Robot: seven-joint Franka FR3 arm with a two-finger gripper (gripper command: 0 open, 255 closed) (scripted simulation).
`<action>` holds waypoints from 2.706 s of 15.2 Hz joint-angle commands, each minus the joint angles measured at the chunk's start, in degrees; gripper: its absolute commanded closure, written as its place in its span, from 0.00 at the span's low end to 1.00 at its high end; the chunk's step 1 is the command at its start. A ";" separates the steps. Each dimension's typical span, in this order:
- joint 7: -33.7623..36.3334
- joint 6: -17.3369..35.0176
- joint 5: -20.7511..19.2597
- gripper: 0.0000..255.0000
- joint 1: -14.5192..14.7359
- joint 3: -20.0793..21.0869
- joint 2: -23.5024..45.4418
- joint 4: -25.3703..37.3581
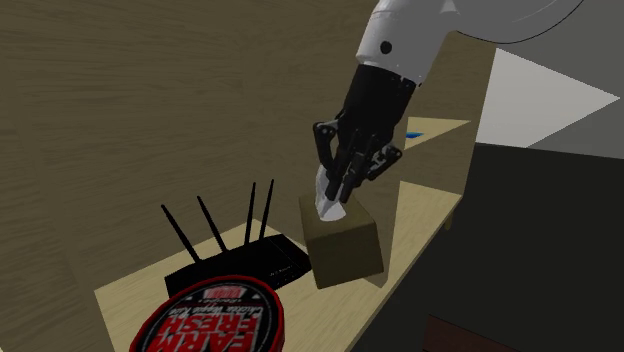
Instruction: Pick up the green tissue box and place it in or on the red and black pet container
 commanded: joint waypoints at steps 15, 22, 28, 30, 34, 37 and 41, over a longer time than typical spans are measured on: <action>9.65 13.85 28.26 0.00 -10.51 20.44 -3.90 -0.57; 8.57 18.89 30.33 0.00 -9.97 22.71 0.13 -1.10; 8.57 18.88 30.33 0.00 -9.97 22.70 0.13 -1.11; 8.57 18.88 30.33 1.00 -9.97 22.70 0.13 -1.11; 8.57 18.91 30.34 1.00 -9.97 22.71 0.14 -1.11; 8.56 18.90 30.34 1.00 -9.97 22.71 0.14 -1.11; 10.55 21.78 25.64 0.00 -10.48 29.38 -3.03 -2.16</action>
